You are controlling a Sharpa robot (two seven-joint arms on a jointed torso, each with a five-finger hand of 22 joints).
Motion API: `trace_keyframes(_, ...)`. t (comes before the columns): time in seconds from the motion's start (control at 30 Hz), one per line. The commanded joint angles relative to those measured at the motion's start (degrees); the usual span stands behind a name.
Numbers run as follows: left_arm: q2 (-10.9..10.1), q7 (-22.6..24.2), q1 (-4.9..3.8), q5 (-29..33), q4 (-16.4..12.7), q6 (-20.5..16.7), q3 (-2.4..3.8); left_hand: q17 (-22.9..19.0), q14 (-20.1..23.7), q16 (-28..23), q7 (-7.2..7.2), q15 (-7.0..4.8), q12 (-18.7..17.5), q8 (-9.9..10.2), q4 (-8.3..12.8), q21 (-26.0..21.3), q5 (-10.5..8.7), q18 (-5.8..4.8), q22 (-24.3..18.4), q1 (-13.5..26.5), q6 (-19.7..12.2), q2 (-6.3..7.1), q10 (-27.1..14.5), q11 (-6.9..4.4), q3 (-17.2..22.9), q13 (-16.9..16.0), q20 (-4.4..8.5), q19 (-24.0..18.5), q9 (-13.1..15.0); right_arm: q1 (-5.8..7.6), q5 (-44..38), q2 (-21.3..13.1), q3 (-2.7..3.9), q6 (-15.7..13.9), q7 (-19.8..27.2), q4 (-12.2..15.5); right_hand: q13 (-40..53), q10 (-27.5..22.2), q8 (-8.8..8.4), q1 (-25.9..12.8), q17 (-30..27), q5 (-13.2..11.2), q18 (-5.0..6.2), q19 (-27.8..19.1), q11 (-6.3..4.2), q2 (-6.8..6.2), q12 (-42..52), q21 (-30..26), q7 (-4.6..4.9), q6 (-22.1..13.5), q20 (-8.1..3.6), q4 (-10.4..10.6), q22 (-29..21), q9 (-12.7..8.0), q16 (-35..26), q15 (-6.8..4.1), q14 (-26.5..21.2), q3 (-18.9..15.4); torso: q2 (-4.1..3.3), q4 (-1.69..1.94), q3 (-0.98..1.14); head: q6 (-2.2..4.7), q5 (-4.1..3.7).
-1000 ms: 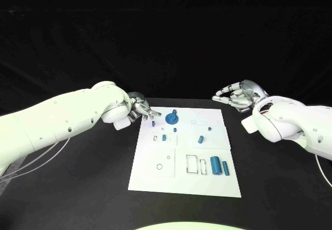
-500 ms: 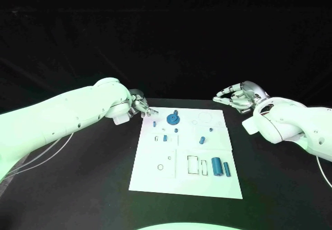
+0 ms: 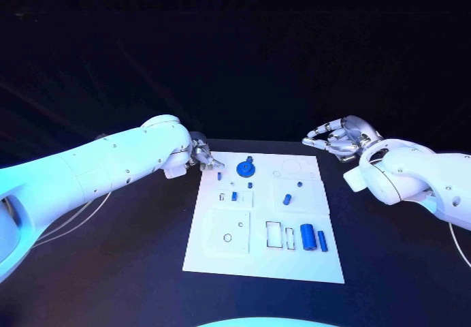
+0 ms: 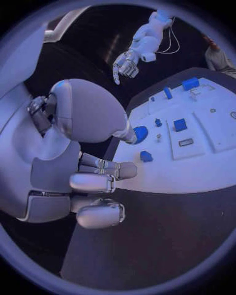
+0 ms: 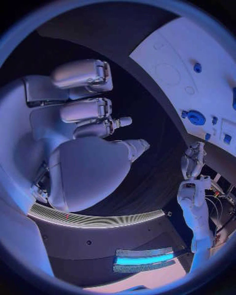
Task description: Assemble the parts on the task board
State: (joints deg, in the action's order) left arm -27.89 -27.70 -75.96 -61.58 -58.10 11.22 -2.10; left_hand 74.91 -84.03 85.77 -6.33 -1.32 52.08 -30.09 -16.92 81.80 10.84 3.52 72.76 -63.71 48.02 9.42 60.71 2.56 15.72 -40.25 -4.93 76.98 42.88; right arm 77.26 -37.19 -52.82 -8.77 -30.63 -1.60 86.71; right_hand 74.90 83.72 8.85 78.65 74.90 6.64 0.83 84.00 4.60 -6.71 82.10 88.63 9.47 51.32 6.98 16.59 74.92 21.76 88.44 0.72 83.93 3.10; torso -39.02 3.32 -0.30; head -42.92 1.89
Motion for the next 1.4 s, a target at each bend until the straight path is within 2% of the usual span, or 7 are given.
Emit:
trace_keyframes(0.03, 0.6, 0.8, 0.13, -1.6, 0.8, 1.2, -0.09, 8.9, -3.4, 0.2, -0.02, 0.12, 0.3, -0.4, 0.0, 0.0, -0.08, 0.46, 0.3, 0.6, 0.3, 0.09, 0.1, -0.33, -0.4, 0.1, -0.03, 0.4, 0.0, -0.04, -0.2, 0.1, 0.01, 0.0, 1.0, 0.1, 7.8, -0.4, 0.32, -0.7, 9.7, 0.3, -0.32, 4.9, 0.01, 0.03, -0.3, -0.4, -0.06, -0.5, -0.53, -0.1, 13.8, -0.1, -0.3, -0.30, 4.8, -0.2, -0.02, 0.02, 0.03, 0.19, -0.05)
trace_keyframes(0.13, 0.8, 1.0, 0.25, -1.2, 1.1, 1.2, -0.21, 9.0, -3.4, 0.2, 0.03, 0.09, 0.3, -0.5, 0.0, 0.1, -0.08, 0.43, 0.4, 0.8, 0.4, -0.08, 0.1, -0.38, -0.5, 0.1, -0.01, 0.5, 0.0, -0.04, -0.1, 0.1, 0.01, 0.1, 1.2, 0.1, 7.7, -0.5, 0.34, -0.7, 9.6, 0.4, -0.29, 4.9, 0.00, 0.04, -0.5, -0.5, -0.07, -0.5, -0.53, -0.1, 13.8, -0.1, -0.3, -0.31, 4.7, -0.2, 0.00, 0.03, 0.03, 0.19, -0.29)
trace_keyframes(0.37, 1.1, 1.3, 0.43, -0.9, 1.5, 1.4, -0.36, 9.1, -3.5, 0.3, 0.11, 0.03, 0.4, -0.7, 0.0, 0.2, -0.08, 0.40, 0.5, 1.1, 0.6, -0.43, 0.2, -0.45, -0.8, 0.2, 0.02, 0.6, -0.1, -0.04, 0.1, 0.2, 0.01, 0.3, 1.3, 0.0, 7.0, -1.1, 0.43, -0.9, 9.0, 0.5, -0.11, 4.5, -0.01, 0.00, -1.3, -1.1, -0.07, -0.7, -0.56, -0.1, 13.3, -0.1, -0.6, -0.34, 4.6, -0.3, 0.11, -0.02, 0.09, -0.09, -0.20)
trace_keyframes(0.73, 1.8, 1.6, 0.86, 0.4, 1.8, 1.2, -0.68, 9.5, -3.7, 0.6, 0.30, -0.10, 0.8, -1.0, 0.1, 0.4, 0.10, 0.31, 0.9, 1.0, 1.0, -1.03, 0.5, -0.61, -0.8, 0.0, 0.07, 1.0, 0.0, -0.04, 0.2, 0.4, 0.01, 0.2, 1.4, 0.0, 6.9, -1.2, 0.47, -0.9, 8.9, 0.5, -0.06, 4.4, -0.02, 0.05, -1.4, -1.3, -0.08, -0.7, -0.57, -0.1, 13.2, -0.1, -0.6, -0.35, 4.5, -0.3, 0.09, -0.01, 0.02, -0.26, -0.27)
trace_keyframes(0.8, 1.8, 1.6, 0.93, 0.7, 1.9, 1.1, -0.70, 9.8, -3.8, 0.8, 0.41, -0.20, 1.1, -1.2, 0.0, 0.5, 0.21, 0.24, 1.3, 1.2, 1.1, -2.05, 0.8, -0.72, -0.7, -0.2, 0.16, 1.2, -0.1, -0.05, 0.2, 0.4, 0.01, 0.2, 1.4, -0.1, 6.9, -1.2, 0.47, -0.9, 8.9, 0.5, -0.06, 4.4, -0.02, 0.05, -1.4, -1.3, -0.08, -0.7, -0.57, -0.1, 13.2, -0.1, -0.6, -0.35, 4.5, -0.3, 0.06, 0.00, 0.00, -0.30, -0.29)
trace_keyframes(1.27, 2.4, 1.5, 1.46, 1.1, 2.5, 1.6, -0.80, 10.1, -4.0, 1.1, 0.67, -0.43, 1.7, -1.6, 0.2, 0.8, 0.36, 0.11, 1.9, -0.6, 1.2, -2.51, 1.3, -0.98, -0.4, -0.5, 0.34, 1.7, -0.1, -0.06, 0.3, 0.4, 0.01, 0.4, 1.3, 0.0, 7.0, -1.1, 0.54, -0.8, 8.9, 0.6, -0.07, 4.4, -0.04, 0.16, -1.3, -1.2, -0.09, -0.7, -0.59, -0.1, 13.2, -0.1, -0.7, -0.37, 4.5, -0.3, 0.07, 0.03, 0.01, -0.57, -0.42)
trace_keyframes(1.4, 2.5, 1.3, 1.51, 1.1, 2.6, 1.7, -0.81, 10.1, -4.0, 1.1, 0.77, -0.52, 2.3, -1.9, 0.2, 0.9, 0.47, 0.09, 2.0, -1.5, 1.4, -3.33, 1.8, -1.07, 0.0, -1.1, 0.41, 1.8, -0.1, -0.06, 0.3, 0.5, 0.01, 0.4, 1.3, 0.0, 7.0, -1.1, 0.59, -0.8, 8.8, 0.7, -0.08, 4.4, -0.05, 0.26, -1.3, -1.2, -0.10, -0.7, -0.60, -0.1, 13.2, -0.1, -0.7, -0.38, 4.5, -0.2, 0.11, 0.02, 0.03, -0.72, -0.51)
